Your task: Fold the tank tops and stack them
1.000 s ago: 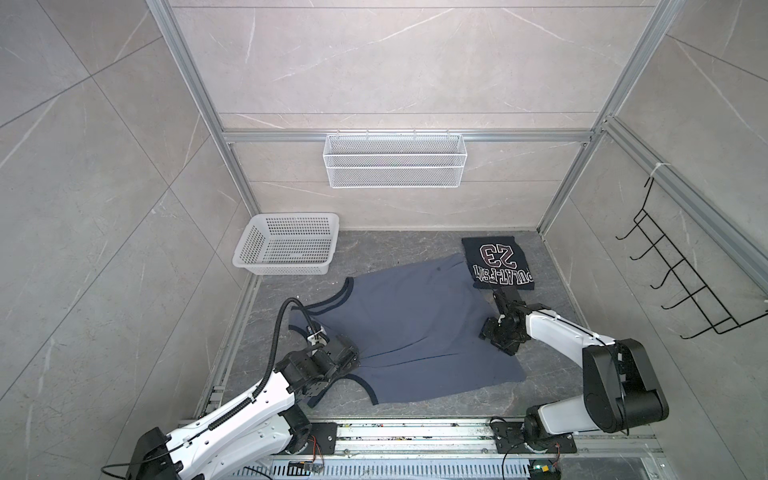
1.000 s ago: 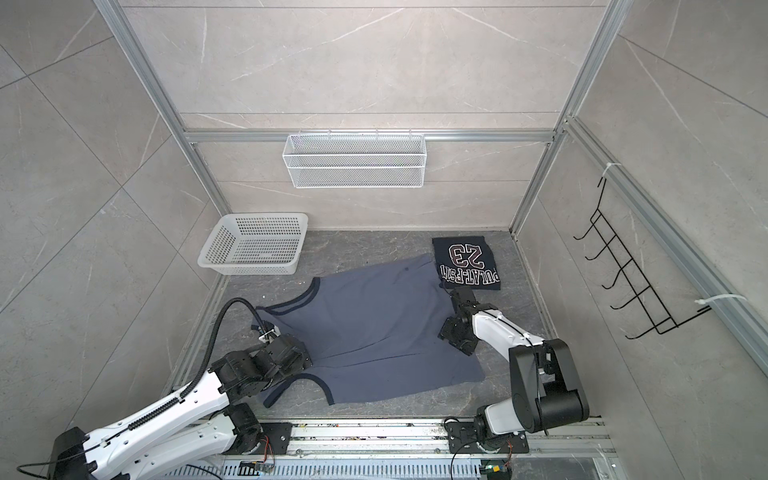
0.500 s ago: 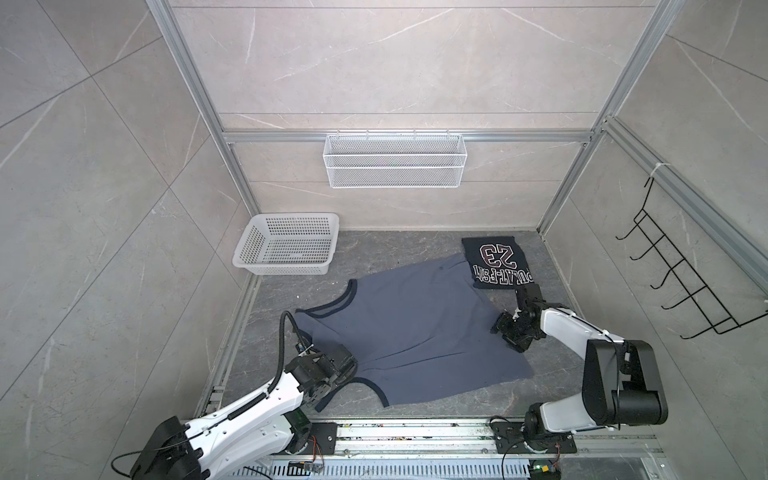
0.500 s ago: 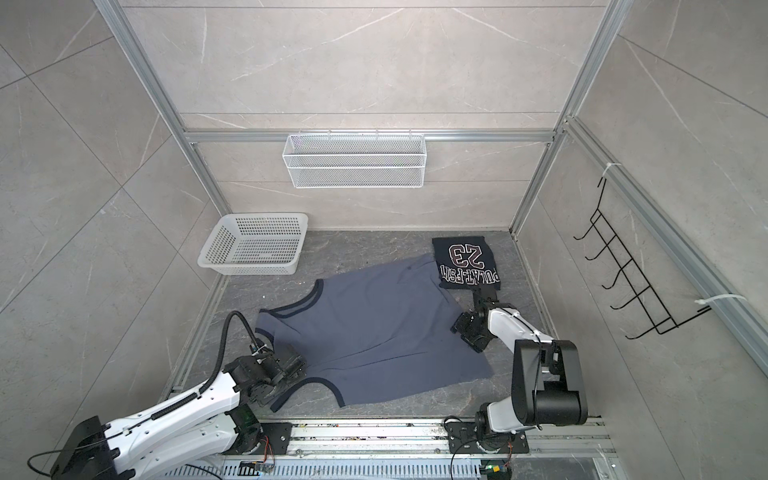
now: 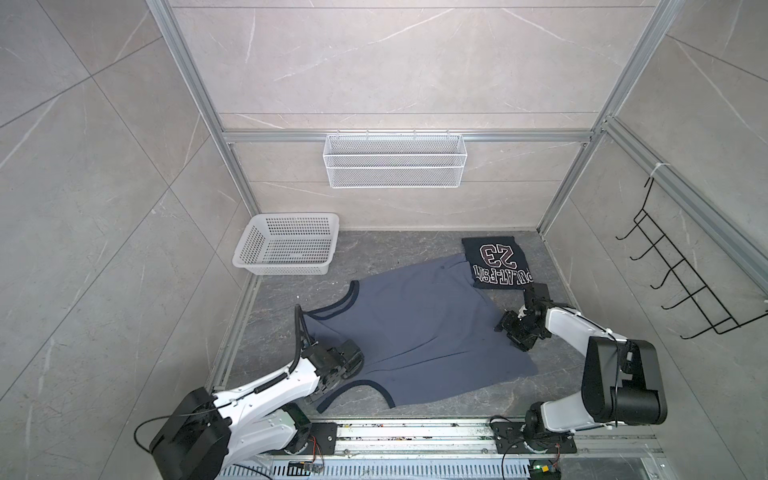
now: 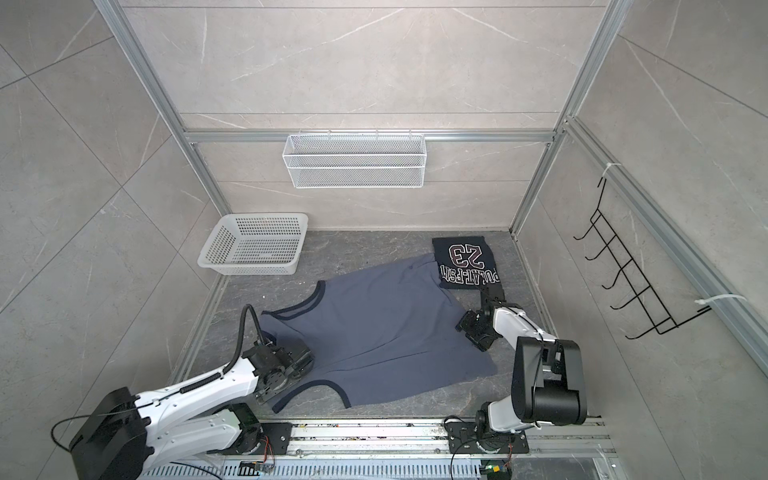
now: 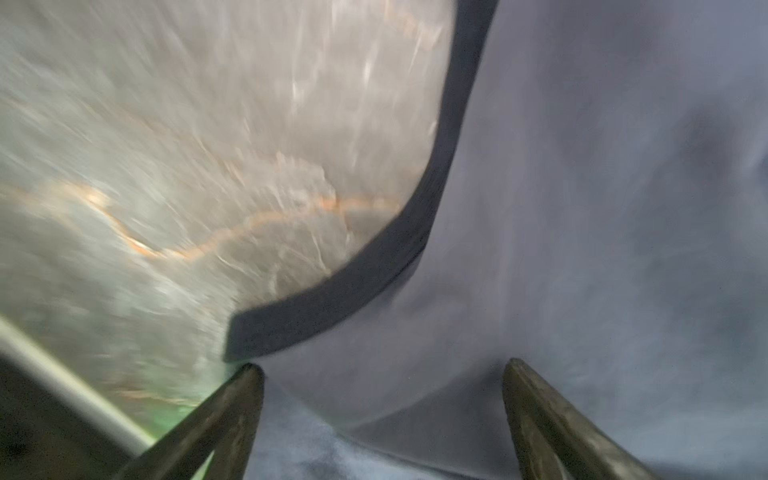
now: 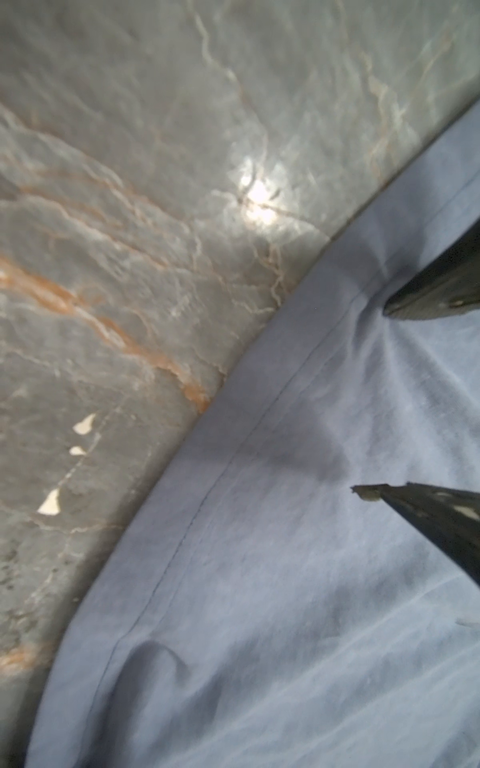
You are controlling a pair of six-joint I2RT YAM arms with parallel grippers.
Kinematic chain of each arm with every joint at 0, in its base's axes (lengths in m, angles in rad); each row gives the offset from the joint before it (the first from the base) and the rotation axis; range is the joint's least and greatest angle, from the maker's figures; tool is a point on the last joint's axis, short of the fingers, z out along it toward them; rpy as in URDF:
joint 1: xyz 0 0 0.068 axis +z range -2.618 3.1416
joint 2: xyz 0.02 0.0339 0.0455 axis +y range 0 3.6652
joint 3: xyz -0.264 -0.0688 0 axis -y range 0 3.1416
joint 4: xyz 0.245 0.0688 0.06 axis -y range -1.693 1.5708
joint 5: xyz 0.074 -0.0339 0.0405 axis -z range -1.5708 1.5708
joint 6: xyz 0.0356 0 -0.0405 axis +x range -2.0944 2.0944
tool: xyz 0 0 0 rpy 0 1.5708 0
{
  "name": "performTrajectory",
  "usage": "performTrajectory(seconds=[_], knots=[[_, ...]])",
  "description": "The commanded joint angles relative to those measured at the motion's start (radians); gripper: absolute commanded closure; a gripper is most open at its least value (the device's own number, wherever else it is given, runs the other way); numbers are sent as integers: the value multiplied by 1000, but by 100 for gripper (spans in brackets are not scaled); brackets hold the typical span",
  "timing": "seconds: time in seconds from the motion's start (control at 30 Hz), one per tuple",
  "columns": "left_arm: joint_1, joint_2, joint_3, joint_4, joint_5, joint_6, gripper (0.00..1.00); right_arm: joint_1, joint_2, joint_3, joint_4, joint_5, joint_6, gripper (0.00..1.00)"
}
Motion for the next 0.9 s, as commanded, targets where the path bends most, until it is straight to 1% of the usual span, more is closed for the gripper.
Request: performTrajectory(seconds=[0.0,0.03,0.07,0.17,0.27,0.3,0.37,0.4,0.47,0.57,0.7,0.87], knots=[[11,78,92,-140,-160,39,8,-22,30,-34,-34,63,-25,35],[11,88,102,-157,-168,21,7,-27,26,-35,-36,64,-26,35],[11,88,108,-153,-167,28,6,-30,22,-36,-37,63,-27,35],[7,37,119,-134,-157,44,6,-31,0,-35,-45,57,-36,35],[-25,-48,144,-28,-90,134,6,-29,-52,-33,-57,46,-58,35],[-41,-57,165,10,-58,163,6,-24,-72,-31,-68,36,-66,35],[-83,-31,220,66,-16,200,6,-5,-117,-21,-98,32,-75,35],[-112,6,252,87,23,215,6,14,-142,-16,-116,36,-78,35],[-158,94,305,99,52,213,6,66,-183,-10,-154,49,-74,35],[-174,204,296,183,121,205,5,151,-233,-26,-193,58,-37,35],[-141,243,214,288,156,191,5,294,-250,-71,-191,53,34,35],[-57,253,140,324,178,228,5,441,-218,-137,-145,52,112,35]])
